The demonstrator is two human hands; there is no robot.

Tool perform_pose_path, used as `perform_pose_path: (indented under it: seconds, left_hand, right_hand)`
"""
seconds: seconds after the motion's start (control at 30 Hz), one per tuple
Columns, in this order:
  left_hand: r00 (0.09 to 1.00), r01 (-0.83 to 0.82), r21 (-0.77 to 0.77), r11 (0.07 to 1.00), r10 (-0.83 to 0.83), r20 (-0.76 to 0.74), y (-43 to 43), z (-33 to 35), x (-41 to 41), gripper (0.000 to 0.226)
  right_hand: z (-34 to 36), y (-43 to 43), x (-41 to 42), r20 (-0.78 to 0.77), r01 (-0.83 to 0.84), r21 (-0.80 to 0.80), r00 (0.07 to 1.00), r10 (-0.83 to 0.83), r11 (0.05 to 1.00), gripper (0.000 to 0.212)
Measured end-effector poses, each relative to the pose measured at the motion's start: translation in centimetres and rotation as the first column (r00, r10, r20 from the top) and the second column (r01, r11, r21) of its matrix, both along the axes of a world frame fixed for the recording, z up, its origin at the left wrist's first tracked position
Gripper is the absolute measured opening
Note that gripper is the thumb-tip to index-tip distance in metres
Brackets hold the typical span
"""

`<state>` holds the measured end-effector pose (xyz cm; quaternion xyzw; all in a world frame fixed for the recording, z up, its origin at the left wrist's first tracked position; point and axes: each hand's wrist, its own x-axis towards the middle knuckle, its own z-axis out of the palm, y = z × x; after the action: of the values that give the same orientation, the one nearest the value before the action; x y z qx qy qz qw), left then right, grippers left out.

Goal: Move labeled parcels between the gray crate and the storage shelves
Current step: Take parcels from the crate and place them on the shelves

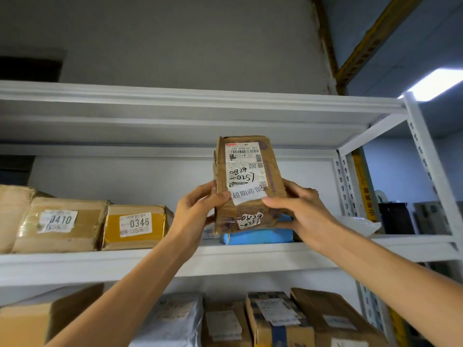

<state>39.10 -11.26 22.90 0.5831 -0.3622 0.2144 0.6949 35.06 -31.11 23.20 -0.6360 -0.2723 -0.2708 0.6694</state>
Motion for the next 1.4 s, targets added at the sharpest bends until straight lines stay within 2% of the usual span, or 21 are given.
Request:
perform_pose_path:
  seconds: [0.2,0.43,0.53,0.63,0.8,0.97,1.1,1.23,1.4]
  left_hand:
    - [0.996,0.074,0.047,0.996,-0.071,-0.057,0.4,-0.2,-0.5,0.032]
    - [0.999,0.053,0.009,0.999,-0.053,0.007,0.4,-0.7,-1.2,0.037]
    - [0.988,0.130,-0.063,0.990,-0.123,0.096,0.0,-1.2,-1.6,0.046]
    - [0.967,0.207,-0.065,0.976,-0.194,0.165,-0.1,-1.1,-1.8,0.055]
    - [0.894,0.400,-0.023,0.916,-0.384,0.230,-1.5,-0.8,-1.9,0.049]
    - [0.780,0.592,0.031,0.805,-0.582,0.230,-5.5,-2.1,-3.6,0.047]
    - [0.652,0.735,0.083,0.673,-0.735,0.188,-9.0,-4.1,-7.4,0.056]
    - [0.523,0.828,0.123,0.547,-0.833,0.182,-12.1,-5.6,-12.5,0.050]
    - [0.296,0.936,0.164,0.311,-0.949,0.110,-16.2,-7.6,-21.2,0.050]
  right_hand:
    - [-0.8,-0.2,0.0,0.051,-0.026,-0.081,0.998,0.030,0.996,0.048]
    - [-0.2,-0.1,-1.0,0.136,0.060,-0.221,0.990,-0.030,0.973,0.042]
    - [0.6,0.5,-2.2,0.223,0.120,-0.247,0.973,-0.064,0.961,0.042]
    - [1.0,1.4,-4.1,0.297,0.215,-0.263,0.946,-0.133,0.941,0.042]
    - [-0.3,1.7,-8.1,0.347,0.431,-0.230,0.874,-0.340,0.873,0.051]
    - [-2.4,0.9,-13.4,0.310,0.610,-0.159,0.777,-0.547,0.776,0.059]
    - [-4.5,0.1,-18.8,0.259,0.729,-0.130,0.679,-0.687,0.672,0.056]
    - [-6.4,-0.1,-26.0,0.236,0.845,-0.162,0.535,-0.811,0.510,0.053]
    - [-8.8,1.1,-36.0,0.193,0.948,-0.122,0.314,-0.930,0.295,0.051]
